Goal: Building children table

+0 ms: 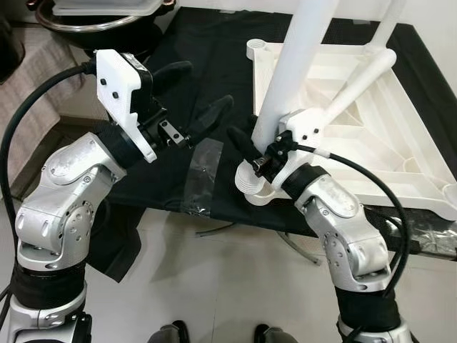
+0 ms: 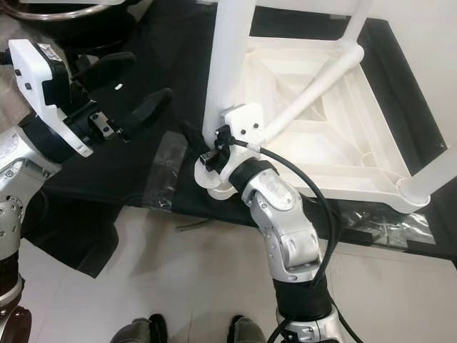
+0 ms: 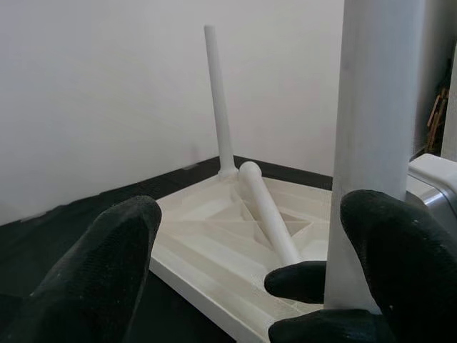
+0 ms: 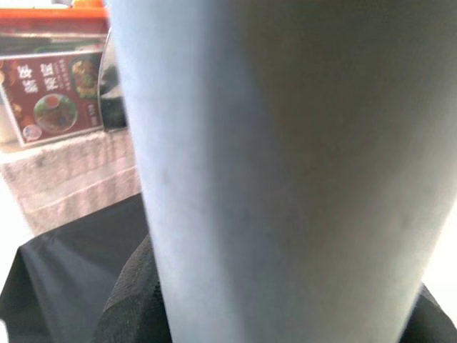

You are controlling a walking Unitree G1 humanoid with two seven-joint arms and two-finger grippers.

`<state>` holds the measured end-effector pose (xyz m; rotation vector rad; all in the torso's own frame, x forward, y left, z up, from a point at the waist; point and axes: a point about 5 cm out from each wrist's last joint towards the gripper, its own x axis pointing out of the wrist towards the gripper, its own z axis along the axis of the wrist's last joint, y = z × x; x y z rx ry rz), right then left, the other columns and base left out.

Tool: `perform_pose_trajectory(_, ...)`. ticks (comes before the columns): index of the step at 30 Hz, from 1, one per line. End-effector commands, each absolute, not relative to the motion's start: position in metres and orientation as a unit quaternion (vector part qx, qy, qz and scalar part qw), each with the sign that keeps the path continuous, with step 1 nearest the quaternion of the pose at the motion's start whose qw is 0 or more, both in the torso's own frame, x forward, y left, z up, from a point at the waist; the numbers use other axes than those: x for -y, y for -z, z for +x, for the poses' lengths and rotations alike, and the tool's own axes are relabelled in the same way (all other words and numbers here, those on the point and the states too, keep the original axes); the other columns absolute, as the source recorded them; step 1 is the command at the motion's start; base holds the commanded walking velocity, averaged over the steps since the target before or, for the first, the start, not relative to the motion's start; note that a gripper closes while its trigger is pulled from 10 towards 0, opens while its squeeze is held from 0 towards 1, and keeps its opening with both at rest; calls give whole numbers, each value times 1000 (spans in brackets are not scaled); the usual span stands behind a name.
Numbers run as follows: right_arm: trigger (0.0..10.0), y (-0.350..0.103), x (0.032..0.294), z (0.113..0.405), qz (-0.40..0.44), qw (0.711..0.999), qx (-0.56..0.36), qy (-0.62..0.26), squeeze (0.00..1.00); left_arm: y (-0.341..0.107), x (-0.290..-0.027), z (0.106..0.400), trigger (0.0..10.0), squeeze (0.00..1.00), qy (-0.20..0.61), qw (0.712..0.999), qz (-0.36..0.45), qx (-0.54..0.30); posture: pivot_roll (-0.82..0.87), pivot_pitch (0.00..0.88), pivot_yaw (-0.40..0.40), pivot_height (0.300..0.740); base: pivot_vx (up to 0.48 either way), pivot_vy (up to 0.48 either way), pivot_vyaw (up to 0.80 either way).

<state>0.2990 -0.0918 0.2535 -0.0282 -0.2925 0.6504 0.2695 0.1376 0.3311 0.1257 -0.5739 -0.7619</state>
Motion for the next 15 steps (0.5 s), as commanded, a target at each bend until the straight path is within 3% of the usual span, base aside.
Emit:
perform_pose_trajectory(1, 10000, -252, 89, 298, -16, 933, 143, -328, 0, -328, -134, 267, 10000, 0, 380, 883, 66, 267, -30, 187, 2, 740, 0, 0, 0)
perform_pose_trajectory(8, 10000, -249, 92, 295, -51, 902, 138, -406, 0, -341, -136, 267, 10000, 0, 403, 873, 42, 271, -25, 187, 1, 740, 0, 0, 0)
perform_pose_trajectory(15, 10000, -272, 104, 302, -93, 877, 171, -439, 0, -358, -134, 262, 10000, 0, 490, 831, 29, 263, -20, 167, -4, 740, 0, 0, 0)
